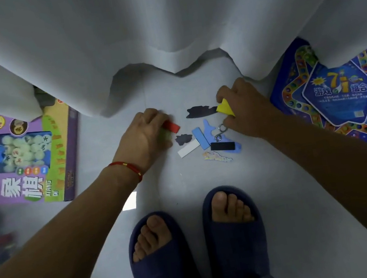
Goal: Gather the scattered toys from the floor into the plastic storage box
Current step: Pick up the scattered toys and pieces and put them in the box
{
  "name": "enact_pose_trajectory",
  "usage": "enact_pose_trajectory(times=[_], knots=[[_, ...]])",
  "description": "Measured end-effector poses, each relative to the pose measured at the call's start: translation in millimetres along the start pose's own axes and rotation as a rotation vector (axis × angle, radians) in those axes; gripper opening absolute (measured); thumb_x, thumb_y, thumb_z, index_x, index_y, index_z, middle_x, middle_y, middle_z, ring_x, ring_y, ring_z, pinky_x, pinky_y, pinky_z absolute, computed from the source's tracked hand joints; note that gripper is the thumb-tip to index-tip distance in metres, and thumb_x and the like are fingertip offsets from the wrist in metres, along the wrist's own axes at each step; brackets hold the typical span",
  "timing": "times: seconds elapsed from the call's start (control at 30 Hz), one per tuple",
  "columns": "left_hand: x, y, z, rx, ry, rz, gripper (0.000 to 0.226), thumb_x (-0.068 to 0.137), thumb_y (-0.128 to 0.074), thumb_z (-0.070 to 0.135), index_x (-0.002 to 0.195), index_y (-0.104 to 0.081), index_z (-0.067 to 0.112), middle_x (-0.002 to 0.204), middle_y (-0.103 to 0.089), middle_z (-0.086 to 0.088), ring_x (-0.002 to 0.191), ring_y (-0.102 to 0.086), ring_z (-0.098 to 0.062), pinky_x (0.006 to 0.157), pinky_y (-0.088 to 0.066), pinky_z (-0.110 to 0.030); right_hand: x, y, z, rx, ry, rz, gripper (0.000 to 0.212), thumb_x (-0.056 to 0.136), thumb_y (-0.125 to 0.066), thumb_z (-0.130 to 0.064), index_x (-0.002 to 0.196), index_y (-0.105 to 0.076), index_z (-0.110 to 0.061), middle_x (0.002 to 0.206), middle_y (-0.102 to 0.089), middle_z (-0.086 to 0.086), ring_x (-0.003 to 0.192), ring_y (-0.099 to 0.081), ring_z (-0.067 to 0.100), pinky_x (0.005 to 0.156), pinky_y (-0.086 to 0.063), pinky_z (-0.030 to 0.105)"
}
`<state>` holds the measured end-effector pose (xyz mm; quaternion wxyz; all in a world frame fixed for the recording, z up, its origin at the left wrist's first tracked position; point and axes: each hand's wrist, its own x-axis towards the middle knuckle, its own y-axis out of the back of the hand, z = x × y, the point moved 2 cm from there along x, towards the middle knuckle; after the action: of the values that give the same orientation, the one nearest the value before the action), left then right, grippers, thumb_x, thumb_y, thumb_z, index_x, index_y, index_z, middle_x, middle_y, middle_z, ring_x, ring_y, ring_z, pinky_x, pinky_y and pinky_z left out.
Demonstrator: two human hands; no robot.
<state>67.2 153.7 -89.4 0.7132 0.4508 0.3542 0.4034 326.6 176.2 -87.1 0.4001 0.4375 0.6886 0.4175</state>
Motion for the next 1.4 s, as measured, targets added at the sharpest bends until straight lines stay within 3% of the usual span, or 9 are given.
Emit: enact_pose_trajectory(times=[0.17,0.3,0.57,0.83,0.97,1.1,1.23,1.3,1.4], knots=[[-8,2,-4,-0.019,0.116,0.027,0.059,0.076,-0.081,0.036,0.122,-0.055,0.010,0.113,-0.058,-0.014,0.095,-0.055,-0.031,0.082,-0.053,-0.040,9,3,-13,0.136,-0.092,0.085,0.030,0.075,-0.062,0.001,0.100,-0.047,-0.002,0.099,-0.047,0.015,0.070,-0.047,0.026,0.055,-0.036,0.031],[-12,3,-1,0.089,0.094,0.075,0.037,0.085,-0.070,0.041,0.104,-0.059,0.011,0.095,-0.060,-0.008,0.084,-0.050,-0.027,0.061,-0.052,-0.041,19,1,-24,0.097,-0.025,-0.003,0.028,0.089,-0.055,-0.005,0.116,-0.047,-0.006,0.099,-0.052,0.013,0.070,-0.048,0.024,0.060,-0.035,0.031],[-22,2,-6,0.017,0.159,0.160,0.024,0.088,-0.069,0.032,0.087,-0.057,0.011,0.078,-0.057,-0.005,0.076,-0.041,-0.021,0.057,-0.043,-0.037,34,-6,-38,-0.001,0.120,-0.169,0.025,0.095,-0.060,-0.011,0.115,-0.047,-0.003,0.109,-0.049,0.018,0.076,-0.041,0.018,0.066,-0.031,0.029],[-22,-2,-2,0.054,0.367,0.013,0.043,0.089,-0.066,0.040,0.114,-0.052,0.007,0.100,-0.060,-0.018,0.087,-0.054,-0.038,0.076,-0.047,-0.047,42,-5,-49,-0.157,0.235,-0.220,0.020,0.091,-0.059,0.000,0.101,-0.044,-0.008,0.090,-0.047,0.008,0.067,-0.042,0.018,0.057,-0.030,0.031],[-19,-1,4,-0.028,0.403,-0.046,0.038,0.095,-0.059,0.030,0.115,-0.052,-0.001,0.108,-0.052,-0.022,0.087,-0.057,-0.040,0.074,-0.043,-0.037,38,11,-42,0.281,-0.014,-0.174,0.020,0.097,-0.052,-0.012,0.117,-0.050,-0.010,0.087,-0.054,0.004,0.070,-0.049,0.018,0.059,-0.035,0.029],[-17,7,14,-0.134,0.416,-0.042,0.025,0.101,-0.048,0.021,0.113,-0.049,-0.001,0.108,-0.051,-0.020,0.084,-0.053,-0.035,0.070,-0.038,-0.034,16,27,-24,1.430,-0.492,-0.182,0.017,0.089,-0.046,-0.015,0.097,-0.060,-0.011,0.074,-0.054,0.004,0.068,-0.057,0.020,0.059,-0.044,0.032],[-17,12,29,-0.428,0.435,-0.083,0.015,0.101,-0.042,0.018,0.109,-0.046,0.006,0.094,-0.060,-0.011,0.078,-0.053,-0.027,0.063,-0.039,-0.035,-12,29,-21,1.938,-0.479,-0.258,0.016,0.084,-0.037,-0.009,0.087,-0.052,-0.013,0.084,-0.057,0.008,0.067,-0.053,0.021,0.058,-0.047,0.030],[-16,12,35,-0.546,0.487,-0.104,0.016,0.100,-0.040,0.024,0.106,-0.049,0.012,0.094,-0.061,-0.009,0.076,-0.053,-0.022,0.064,-0.042,-0.032,-17,26,-21,1.846,-0.478,-0.238,0.012,0.091,-0.045,-0.024,0.082,-0.051,-0.018,0.076,-0.052,0.003,0.058,-0.046,0.015,0.048,-0.038,0.024],[-14,8,39,-0.534,0.471,-0.077,0.028,0.097,-0.045,0.041,0.096,-0.051,0.013,0.088,-0.062,-0.007,0.073,-0.052,-0.021,0.065,-0.043,-0.035,-22,17,-18,1.119,-0.395,-0.053,0.039,0.096,-0.054,-0.042,0.067,-0.041,-0.021,0.060,-0.038,0.000,0.048,-0.032,0.013,0.045,-0.030,0.025]])
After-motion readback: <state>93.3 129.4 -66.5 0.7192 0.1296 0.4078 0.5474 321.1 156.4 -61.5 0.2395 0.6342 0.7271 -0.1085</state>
